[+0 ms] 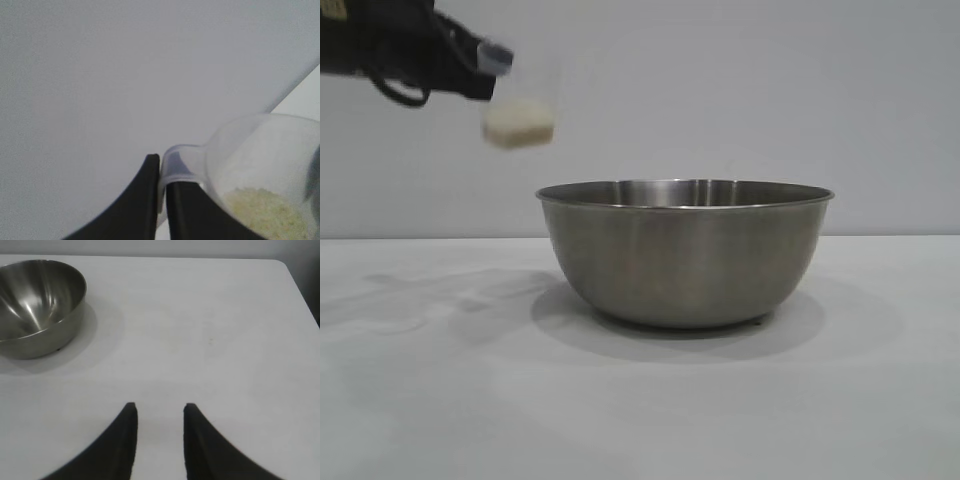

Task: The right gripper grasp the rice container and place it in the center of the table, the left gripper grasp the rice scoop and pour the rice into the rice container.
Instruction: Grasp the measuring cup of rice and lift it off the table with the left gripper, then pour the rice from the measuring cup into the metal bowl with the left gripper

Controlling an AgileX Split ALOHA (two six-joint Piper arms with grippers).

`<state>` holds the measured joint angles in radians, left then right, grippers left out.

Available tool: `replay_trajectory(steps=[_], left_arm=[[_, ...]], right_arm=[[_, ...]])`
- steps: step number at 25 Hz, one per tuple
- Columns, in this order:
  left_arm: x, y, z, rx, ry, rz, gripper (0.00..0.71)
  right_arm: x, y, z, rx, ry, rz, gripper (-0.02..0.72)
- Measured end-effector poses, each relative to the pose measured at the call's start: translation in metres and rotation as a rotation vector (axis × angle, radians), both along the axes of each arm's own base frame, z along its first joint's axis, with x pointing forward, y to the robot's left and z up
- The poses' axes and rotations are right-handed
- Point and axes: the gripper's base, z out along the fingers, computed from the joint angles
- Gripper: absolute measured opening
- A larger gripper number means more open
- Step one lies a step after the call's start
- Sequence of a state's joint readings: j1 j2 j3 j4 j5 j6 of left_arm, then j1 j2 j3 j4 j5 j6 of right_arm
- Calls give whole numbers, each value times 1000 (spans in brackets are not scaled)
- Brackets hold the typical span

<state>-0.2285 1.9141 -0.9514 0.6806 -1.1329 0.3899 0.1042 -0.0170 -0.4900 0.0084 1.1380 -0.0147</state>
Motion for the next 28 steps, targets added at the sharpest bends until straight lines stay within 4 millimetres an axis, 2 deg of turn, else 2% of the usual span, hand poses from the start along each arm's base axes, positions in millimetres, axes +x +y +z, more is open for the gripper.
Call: replay_trajectory(steps=[5, 17, 28], left_arm=[[-5, -15, 1, 150, -177, -26, 0], [-21, -48, 2, 350, -460, -58, 0], [-28, -65, 4, 484, -670, -21, 0]], right_arm=[[0, 0, 0, 0, 0, 0, 219], [0, 0, 0, 0, 0, 0, 219], [0, 0, 0, 0, 0, 0, 219]])
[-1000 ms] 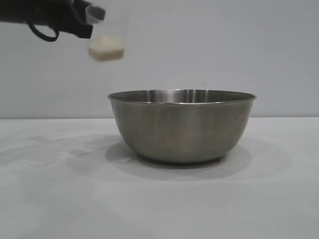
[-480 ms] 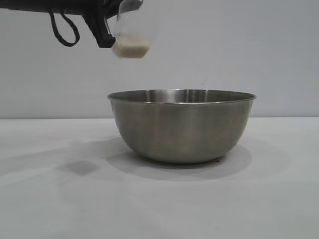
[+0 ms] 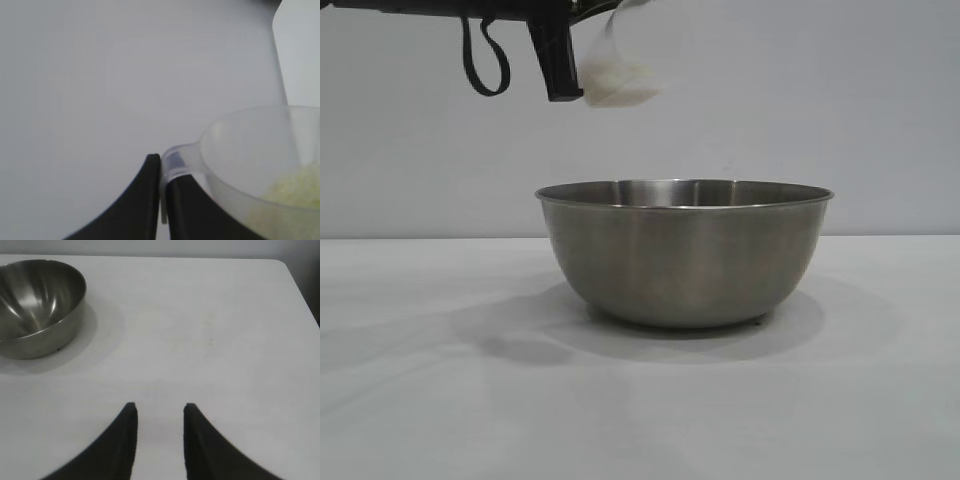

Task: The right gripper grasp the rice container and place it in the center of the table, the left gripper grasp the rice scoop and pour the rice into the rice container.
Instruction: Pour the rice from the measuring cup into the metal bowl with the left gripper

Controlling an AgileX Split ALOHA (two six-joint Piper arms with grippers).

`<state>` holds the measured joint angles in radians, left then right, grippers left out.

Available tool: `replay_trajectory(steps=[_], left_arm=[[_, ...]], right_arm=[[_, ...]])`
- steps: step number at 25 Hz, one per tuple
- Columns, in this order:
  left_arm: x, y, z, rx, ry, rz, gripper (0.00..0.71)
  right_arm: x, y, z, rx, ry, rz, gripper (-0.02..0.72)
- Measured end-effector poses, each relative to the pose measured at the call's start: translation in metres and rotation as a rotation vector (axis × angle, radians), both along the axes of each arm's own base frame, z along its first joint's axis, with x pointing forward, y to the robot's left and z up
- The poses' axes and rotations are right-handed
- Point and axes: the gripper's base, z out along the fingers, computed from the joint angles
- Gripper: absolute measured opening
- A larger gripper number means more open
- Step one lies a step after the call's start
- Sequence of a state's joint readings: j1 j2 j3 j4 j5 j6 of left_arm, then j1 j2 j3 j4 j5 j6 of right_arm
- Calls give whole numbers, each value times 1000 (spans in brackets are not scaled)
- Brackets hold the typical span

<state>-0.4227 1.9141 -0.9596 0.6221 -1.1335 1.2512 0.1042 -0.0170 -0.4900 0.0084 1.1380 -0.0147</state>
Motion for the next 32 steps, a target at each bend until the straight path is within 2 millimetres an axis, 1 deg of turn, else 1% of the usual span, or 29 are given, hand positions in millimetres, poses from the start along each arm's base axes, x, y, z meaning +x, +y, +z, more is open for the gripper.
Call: replay_trajectory(steps=[7, 22, 32], left_arm=[[-2, -3, 0, 108, -161, 17, 0], [-6, -7, -2, 246, -363, 12, 0], [-10, -9, -4, 371, -556, -12, 0]], right_arm=[[0, 0, 0, 0, 0, 0, 219], [0, 0, 0, 0, 0, 0, 219], [0, 0, 0, 0, 0, 0, 219]])
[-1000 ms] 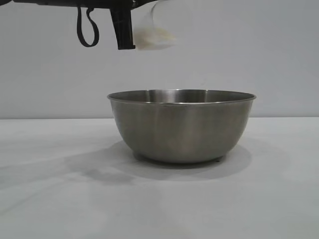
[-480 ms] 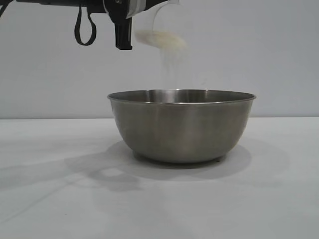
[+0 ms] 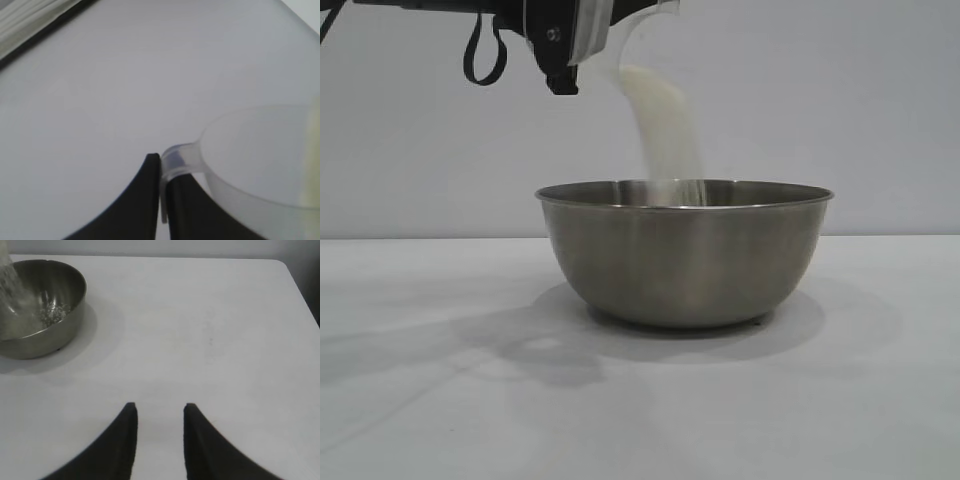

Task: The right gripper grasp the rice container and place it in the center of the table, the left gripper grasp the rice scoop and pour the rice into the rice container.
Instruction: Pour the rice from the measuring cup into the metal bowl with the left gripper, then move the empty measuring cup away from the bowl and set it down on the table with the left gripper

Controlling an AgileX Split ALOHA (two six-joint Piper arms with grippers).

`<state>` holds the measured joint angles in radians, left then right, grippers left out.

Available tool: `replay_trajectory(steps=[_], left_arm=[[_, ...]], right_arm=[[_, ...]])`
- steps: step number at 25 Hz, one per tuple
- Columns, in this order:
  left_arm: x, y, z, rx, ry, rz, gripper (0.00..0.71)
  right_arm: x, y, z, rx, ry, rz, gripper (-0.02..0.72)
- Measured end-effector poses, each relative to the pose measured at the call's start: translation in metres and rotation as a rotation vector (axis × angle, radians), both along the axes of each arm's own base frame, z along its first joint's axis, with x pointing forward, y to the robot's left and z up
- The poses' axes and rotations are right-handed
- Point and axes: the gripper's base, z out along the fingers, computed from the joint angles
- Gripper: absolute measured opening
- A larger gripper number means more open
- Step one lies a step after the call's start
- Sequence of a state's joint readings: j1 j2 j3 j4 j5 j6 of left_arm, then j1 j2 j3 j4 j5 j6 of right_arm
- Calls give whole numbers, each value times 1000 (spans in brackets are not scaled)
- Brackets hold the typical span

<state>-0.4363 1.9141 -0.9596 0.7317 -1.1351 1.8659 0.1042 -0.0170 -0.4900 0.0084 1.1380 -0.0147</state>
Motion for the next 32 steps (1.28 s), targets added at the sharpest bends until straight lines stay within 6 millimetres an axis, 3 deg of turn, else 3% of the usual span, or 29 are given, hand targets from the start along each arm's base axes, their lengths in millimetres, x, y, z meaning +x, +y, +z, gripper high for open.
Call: replay_trajectory(steps=[9, 22, 26, 32], left_arm=[[-3, -2, -2, 109, -176, -18, 0], [-6, -3, -3, 153, -237, -44, 0], [-4, -2, -2, 107, -167, -28, 0], [0, 0, 0, -66, 122, -13, 0]], right_arm=[[0, 0, 0, 0, 0, 0, 219], [0, 0, 0, 0, 0, 0, 219], [0, 0, 0, 0, 0, 0, 219], [0, 0, 0, 1, 0, 1, 219]])
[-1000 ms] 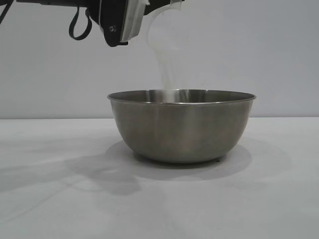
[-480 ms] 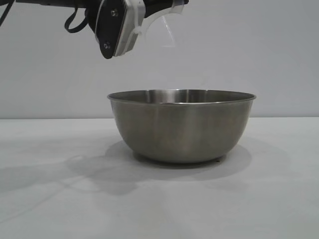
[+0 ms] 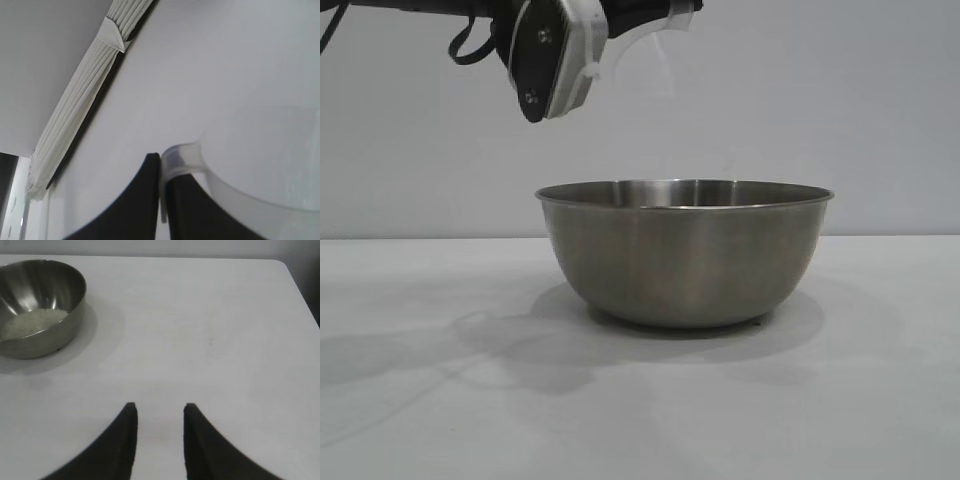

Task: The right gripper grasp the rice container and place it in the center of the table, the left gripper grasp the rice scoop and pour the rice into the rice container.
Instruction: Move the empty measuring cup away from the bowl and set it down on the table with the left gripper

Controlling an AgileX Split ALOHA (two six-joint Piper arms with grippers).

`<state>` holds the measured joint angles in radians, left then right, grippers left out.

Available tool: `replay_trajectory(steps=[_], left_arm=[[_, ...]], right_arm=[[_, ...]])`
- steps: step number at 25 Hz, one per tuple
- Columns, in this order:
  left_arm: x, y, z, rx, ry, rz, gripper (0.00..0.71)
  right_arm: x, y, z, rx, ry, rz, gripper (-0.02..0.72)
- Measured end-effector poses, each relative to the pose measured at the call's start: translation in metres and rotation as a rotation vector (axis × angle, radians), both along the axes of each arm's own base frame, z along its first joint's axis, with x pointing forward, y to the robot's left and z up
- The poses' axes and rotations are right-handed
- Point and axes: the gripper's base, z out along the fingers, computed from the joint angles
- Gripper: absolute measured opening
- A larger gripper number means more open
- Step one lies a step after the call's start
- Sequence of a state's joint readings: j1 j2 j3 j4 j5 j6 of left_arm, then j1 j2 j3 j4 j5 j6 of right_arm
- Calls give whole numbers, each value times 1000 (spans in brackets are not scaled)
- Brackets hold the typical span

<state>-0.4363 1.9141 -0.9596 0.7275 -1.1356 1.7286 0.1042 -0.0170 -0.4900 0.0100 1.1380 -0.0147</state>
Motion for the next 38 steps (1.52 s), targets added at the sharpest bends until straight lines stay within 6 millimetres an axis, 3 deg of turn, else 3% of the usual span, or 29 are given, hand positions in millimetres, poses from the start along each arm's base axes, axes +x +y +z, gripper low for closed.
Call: replay_trajectory(steps=[7, 13, 17, 21, 25, 38], left_arm=[[16, 12, 8, -411, 461, 115, 0], [34, 35, 13, -987, 857, 222, 0], [42, 54, 13, -1343, 973, 285, 0], [44, 75, 4, -1600, 983, 400, 0], [38, 89, -9, -1722, 978, 503, 0], [8, 105, -56, -1731, 1107, 674, 0]], right_arm=[[0, 0, 0, 0, 0, 0, 219], [0, 0, 0, 0, 0, 0, 219], [0, 0, 0, 0, 0, 0, 219], [0, 0, 0, 0, 0, 0, 219], [0, 0, 0, 0, 0, 0, 219], [0, 0, 0, 0, 0, 0, 219]])
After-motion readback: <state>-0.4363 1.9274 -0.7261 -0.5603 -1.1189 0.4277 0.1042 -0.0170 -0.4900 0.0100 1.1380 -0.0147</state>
